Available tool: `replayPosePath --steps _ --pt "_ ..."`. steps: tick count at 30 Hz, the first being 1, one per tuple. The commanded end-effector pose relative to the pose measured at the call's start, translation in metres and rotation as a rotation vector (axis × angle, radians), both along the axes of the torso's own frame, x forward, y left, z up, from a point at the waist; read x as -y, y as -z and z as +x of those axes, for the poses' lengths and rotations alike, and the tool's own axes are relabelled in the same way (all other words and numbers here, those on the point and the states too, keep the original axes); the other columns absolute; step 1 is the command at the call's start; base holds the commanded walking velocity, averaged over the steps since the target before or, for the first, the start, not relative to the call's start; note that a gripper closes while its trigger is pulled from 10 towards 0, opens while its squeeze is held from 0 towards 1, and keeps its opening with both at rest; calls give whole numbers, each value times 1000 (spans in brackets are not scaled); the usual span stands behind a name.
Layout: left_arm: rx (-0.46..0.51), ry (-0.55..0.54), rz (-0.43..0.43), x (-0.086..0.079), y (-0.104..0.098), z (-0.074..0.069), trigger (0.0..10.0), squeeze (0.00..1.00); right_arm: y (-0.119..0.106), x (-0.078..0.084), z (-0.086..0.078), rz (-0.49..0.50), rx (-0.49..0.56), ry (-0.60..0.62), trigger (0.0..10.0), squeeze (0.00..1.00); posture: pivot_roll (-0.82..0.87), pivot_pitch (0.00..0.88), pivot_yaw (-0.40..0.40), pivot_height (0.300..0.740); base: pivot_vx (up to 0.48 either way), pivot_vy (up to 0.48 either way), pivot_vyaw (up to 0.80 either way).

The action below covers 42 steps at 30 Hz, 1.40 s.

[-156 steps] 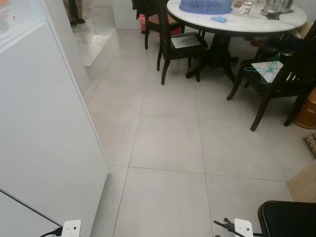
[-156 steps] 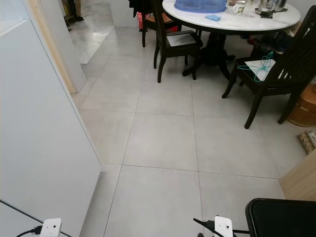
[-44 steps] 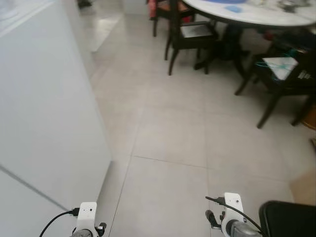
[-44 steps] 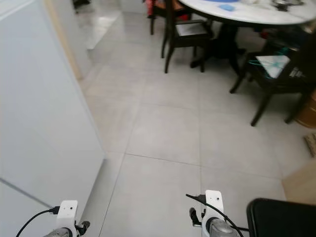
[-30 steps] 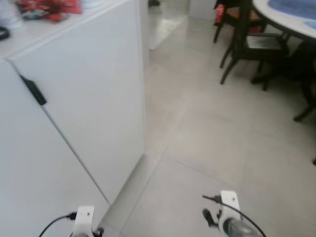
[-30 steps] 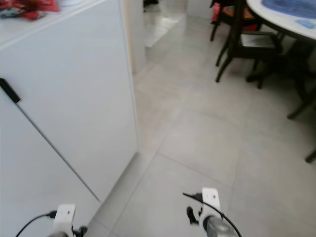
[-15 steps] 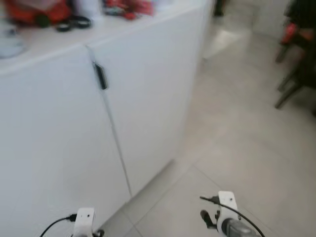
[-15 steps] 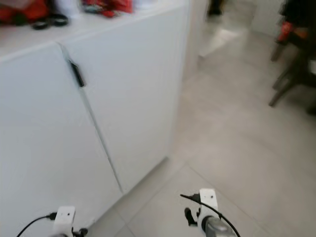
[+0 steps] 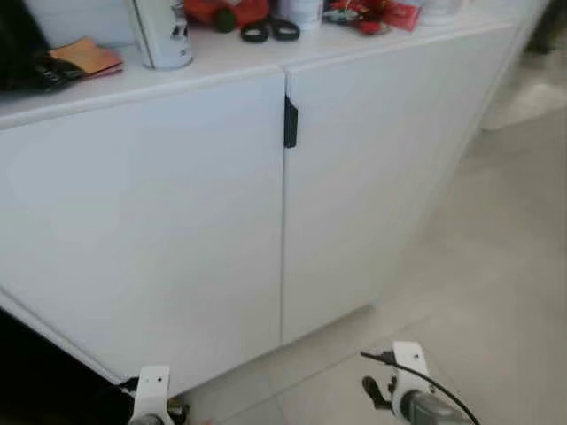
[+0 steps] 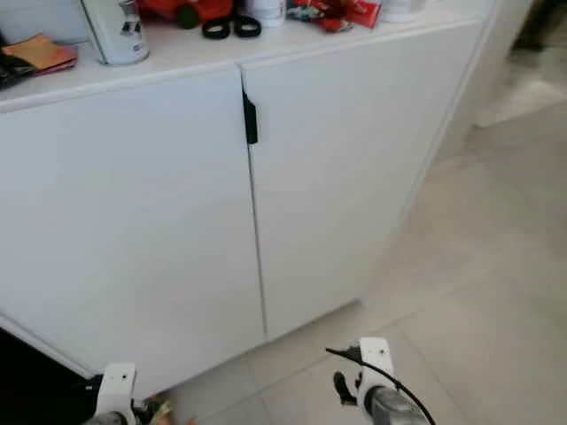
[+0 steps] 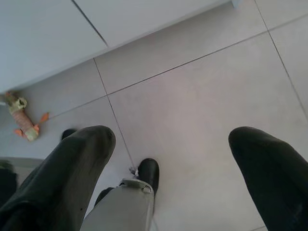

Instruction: Restocking fridge

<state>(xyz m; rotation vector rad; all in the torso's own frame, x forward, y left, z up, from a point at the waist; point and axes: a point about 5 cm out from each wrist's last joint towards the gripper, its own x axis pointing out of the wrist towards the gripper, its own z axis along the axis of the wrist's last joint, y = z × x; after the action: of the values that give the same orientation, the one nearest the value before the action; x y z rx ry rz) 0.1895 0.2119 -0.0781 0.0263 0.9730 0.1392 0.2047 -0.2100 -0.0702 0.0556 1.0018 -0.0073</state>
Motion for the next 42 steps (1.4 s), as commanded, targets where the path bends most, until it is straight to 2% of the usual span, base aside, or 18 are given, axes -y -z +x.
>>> replayPosePath --steps 1,38,42 --pt "-13 -8 6 -4 1 -3 10000 0 -1 -5 4 5 7 -11 10000 0 -159 59 -24 740 0 0 800" --pt "-14 -8 2 -4 1 -3 10000 0 0 -5 3 6 -10 -8 10000 0 -157 61 -26 740 0 0 800" --pt "-24 -8 2 -4 2 -5 10000 0 1 -6 0 28 -9 48 10000 0 -158 47 -23 740 0 0 0"
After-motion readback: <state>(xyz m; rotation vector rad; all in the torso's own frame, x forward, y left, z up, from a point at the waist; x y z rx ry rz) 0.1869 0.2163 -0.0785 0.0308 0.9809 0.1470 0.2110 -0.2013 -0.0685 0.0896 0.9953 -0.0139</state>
